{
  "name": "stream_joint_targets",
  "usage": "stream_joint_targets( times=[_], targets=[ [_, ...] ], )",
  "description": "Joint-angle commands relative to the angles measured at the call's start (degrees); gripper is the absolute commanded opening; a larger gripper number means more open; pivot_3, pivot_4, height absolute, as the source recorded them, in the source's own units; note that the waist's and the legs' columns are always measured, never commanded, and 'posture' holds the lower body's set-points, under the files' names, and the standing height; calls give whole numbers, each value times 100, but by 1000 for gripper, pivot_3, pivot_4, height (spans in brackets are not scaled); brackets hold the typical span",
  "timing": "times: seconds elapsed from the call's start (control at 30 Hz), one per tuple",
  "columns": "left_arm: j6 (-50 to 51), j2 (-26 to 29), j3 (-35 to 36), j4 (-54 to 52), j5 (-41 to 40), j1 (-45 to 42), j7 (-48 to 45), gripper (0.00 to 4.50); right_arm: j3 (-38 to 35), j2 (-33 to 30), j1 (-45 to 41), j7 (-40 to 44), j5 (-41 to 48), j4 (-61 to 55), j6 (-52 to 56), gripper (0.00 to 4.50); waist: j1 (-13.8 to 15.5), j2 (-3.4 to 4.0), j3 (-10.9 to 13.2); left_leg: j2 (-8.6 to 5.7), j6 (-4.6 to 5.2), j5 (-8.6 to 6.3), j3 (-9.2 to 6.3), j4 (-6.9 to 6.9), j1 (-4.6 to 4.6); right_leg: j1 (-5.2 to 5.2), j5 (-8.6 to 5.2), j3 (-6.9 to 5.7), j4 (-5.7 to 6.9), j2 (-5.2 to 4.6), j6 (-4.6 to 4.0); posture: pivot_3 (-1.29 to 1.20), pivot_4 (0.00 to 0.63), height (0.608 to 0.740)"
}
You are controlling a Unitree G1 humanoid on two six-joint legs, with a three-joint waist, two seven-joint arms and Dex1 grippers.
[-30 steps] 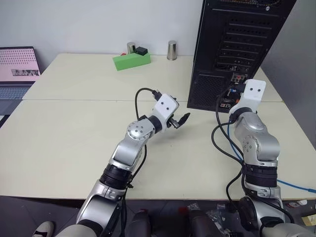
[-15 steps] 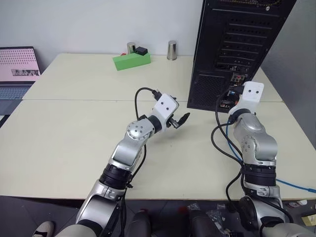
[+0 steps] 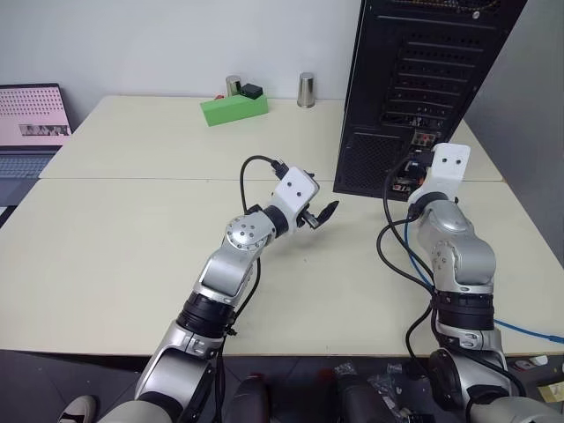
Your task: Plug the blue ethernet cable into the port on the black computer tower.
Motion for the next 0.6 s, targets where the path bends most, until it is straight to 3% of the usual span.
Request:
stream_joint_targets(
  times=[0.03,0.6],
  targets=[
    [-154,-27,68,-189,46,-44,10,4140,-78,-101,-252,21,-35,-206,-129,16,3,0,0,0,0,0,0,0,0,0,0,0,0,0,0,0,150,740],
    [-173,-70,54,-182,79,-12,7,4140,-312,223,-599,-298,25,52,35,15,1,1,1,0,0,0,0,-1,-6,-5,0,-1,-2,0,0,0,150,740]
  ],
)
